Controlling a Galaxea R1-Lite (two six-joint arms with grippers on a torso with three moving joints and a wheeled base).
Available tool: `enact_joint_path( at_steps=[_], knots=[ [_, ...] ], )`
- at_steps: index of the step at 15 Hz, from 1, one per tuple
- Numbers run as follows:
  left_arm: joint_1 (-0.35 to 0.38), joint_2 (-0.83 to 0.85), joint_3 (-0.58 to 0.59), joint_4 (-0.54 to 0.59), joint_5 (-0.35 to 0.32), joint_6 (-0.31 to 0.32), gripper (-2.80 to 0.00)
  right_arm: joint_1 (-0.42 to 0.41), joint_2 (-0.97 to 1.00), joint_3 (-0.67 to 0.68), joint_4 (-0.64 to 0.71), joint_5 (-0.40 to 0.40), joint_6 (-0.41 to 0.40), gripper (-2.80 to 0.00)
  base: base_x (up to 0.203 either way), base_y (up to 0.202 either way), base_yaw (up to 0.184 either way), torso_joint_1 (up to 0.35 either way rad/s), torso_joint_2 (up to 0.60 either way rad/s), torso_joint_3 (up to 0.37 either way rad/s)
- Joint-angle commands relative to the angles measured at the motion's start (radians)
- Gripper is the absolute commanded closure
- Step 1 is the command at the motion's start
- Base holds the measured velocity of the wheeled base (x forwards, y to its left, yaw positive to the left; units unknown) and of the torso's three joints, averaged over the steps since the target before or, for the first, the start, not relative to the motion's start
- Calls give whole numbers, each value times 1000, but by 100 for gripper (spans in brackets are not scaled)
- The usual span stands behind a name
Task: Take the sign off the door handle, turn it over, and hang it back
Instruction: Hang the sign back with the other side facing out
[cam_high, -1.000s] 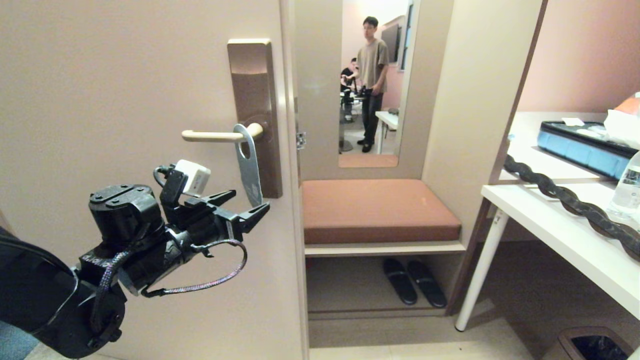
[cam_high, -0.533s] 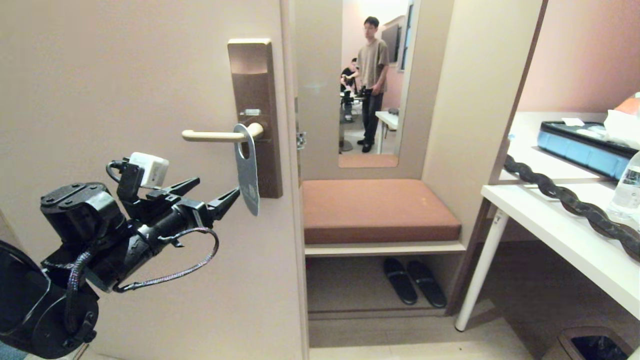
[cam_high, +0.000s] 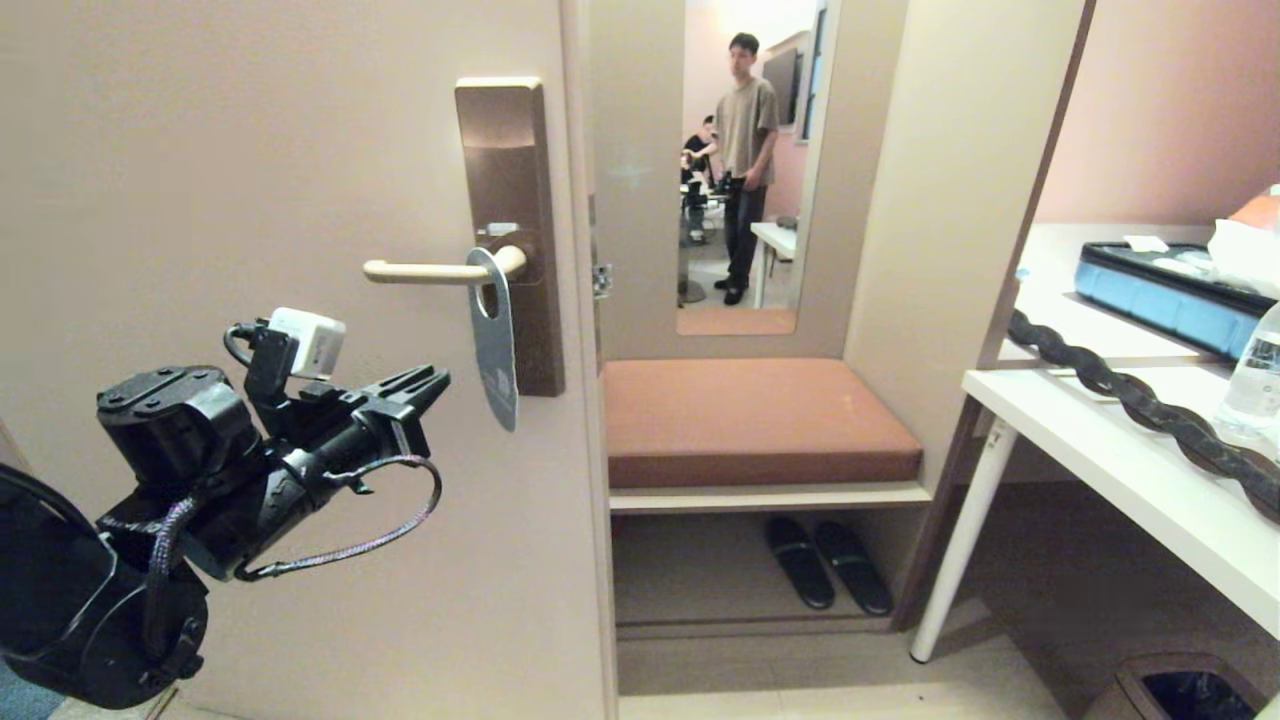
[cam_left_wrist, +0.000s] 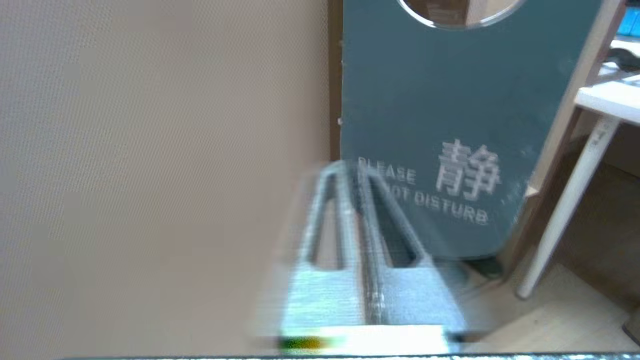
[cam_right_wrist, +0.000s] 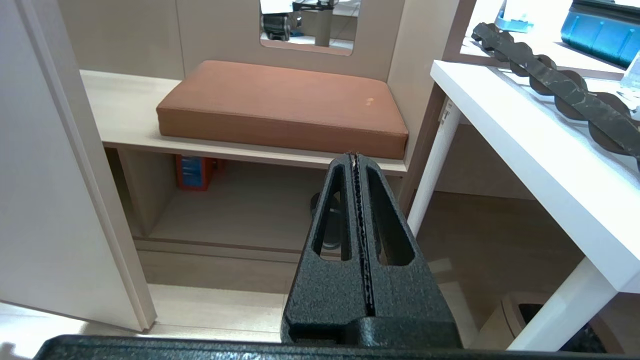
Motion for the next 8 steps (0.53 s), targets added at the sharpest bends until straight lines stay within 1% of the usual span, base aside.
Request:
enact_joint_path(
  at_steps=[1, 5, 8],
  knots=[
    [-1, 26, -21, -6, -1, -2, 0, 0, 0, 0, 0, 0, 0, 0, 0, 0, 0, 0, 0, 0],
    [-9, 56, -86, -7, -1, 0, 0, 1, 0, 0, 0, 0, 0, 0, 0, 0, 0, 0, 0, 0],
    [-52, 66, -112, -1, 0, -2, 0, 0, 0, 0, 0, 0, 0, 0, 0, 0, 0, 0, 0, 0]
  ],
)
